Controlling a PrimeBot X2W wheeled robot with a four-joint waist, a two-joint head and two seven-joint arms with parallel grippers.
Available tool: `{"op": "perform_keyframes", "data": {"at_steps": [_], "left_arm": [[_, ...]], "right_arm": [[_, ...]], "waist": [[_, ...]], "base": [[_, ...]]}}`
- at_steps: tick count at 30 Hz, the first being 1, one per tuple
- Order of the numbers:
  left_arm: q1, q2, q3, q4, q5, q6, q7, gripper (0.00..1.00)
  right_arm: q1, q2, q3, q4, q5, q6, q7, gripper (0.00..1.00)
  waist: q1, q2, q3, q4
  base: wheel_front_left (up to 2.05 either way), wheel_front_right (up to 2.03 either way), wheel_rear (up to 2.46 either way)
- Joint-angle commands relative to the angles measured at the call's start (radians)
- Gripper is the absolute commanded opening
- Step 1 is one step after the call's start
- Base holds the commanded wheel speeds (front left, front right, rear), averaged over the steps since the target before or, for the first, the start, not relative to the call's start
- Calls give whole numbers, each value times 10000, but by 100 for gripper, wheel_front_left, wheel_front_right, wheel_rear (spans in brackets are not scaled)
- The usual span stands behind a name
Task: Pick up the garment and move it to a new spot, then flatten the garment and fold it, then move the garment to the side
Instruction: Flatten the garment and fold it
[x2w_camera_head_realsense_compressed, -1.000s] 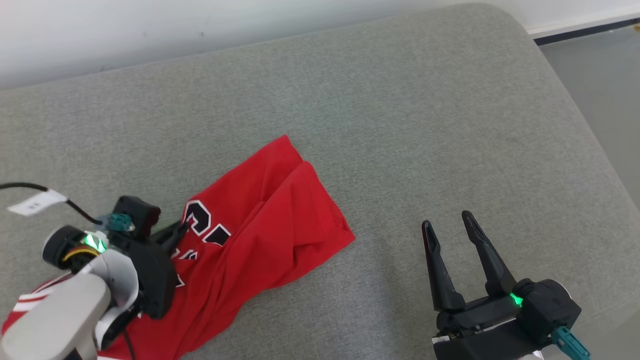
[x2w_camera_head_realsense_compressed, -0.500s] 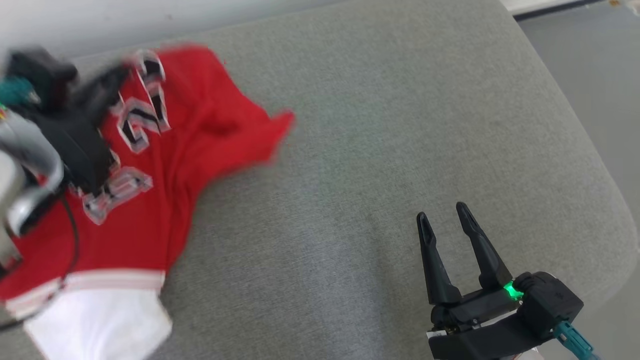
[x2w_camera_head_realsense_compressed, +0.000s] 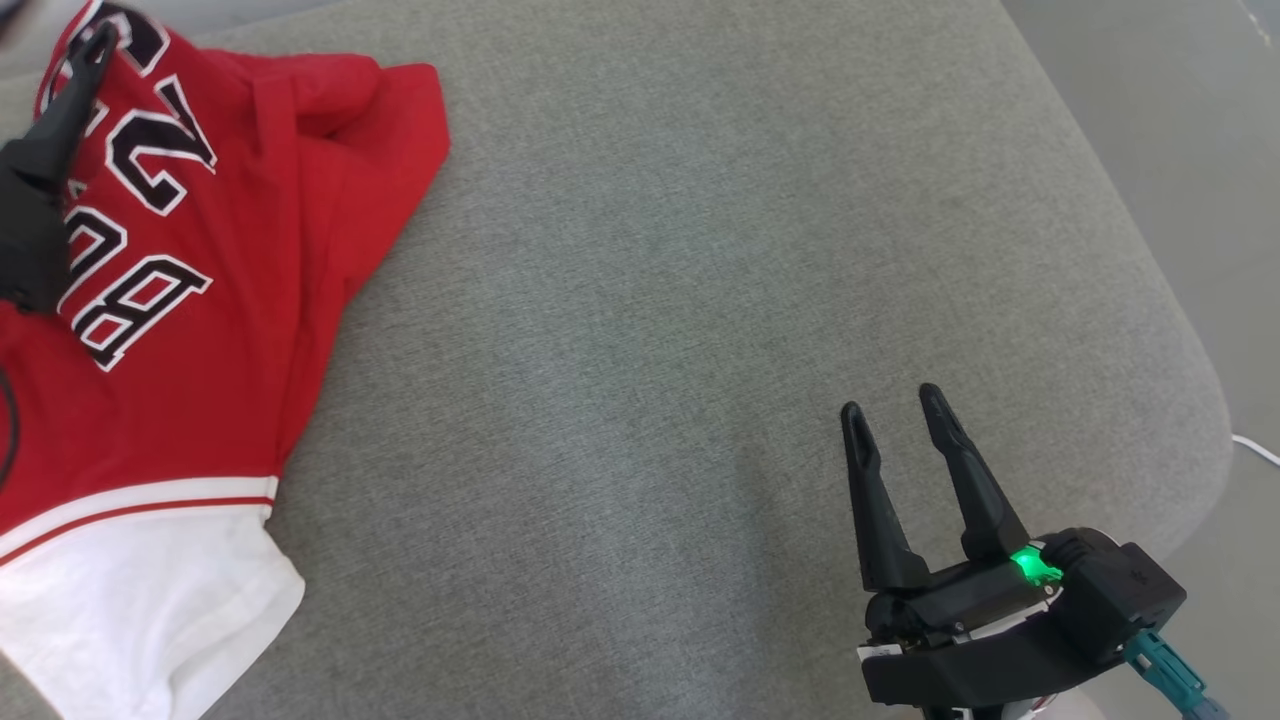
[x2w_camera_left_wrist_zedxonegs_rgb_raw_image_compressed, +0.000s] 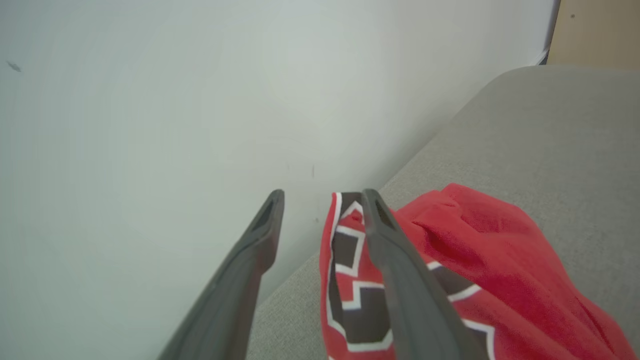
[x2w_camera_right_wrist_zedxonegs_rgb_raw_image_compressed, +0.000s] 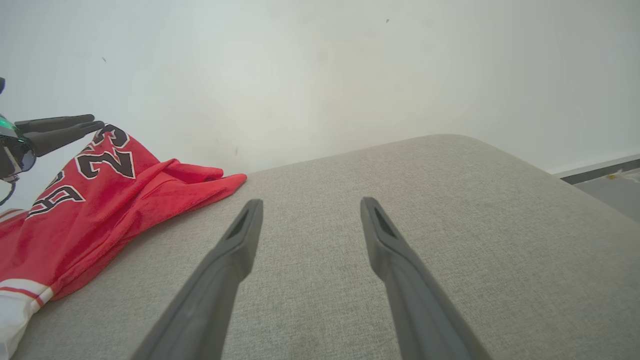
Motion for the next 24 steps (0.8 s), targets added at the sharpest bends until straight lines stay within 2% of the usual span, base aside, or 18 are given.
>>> {"op": "perform_keyframes", "data": {"at_steps": [1,4,8,12,16,17,21,24], "left_arm": [[88,45,201,126,-139,248,-287,100],[664,54,591,69,-463,609,-653,100],[1875,27,1345,-688,-1003,1218,-836,100],[3775,-223,2872,-2157,-1357,2183,-842,100],[6135,-916,4417,-3421,-1245,2941,-846,100],[6135,-916,4417,-3421,-1245,2941,-846,100],[8149,-1791,5153,-4010,-1133,3132,-850,100],[9123,-2322,5225,-3758,-1136,3155,-849,100]], "right_arm": [[109,10,-63,26,-60,-22,-12,100],[140,9,-153,123,-193,-23,-12,100],[119,6,-300,288,-422,-23,-13,100],[-9,6,-367,450,-669,-23,-13,100],[-57,7,-378,590,-864,-23,-12,100],[-57,7,-378,590,-864,-23,-12,100],[35,4,-395,722,-914,-23,-13,100],[150,7,-318,804,-962,-23,-12,100]], "waist": [[-2,-1,-110,170],[-2,-1,-309,476],[-2,-1,-670,1079],[-2,-1,-978,1670],[-2,-1,-1277,2113],[-2,-1,-1277,2113],[-2,-1,-1556,2327],[-2,-1,-1732,2391]], "base": [[0,0,0],[0,0,0],[0,0,0],[0,0,0],[0,0,0],[0,0,0],[0,0,0],[0,0,0]]}}
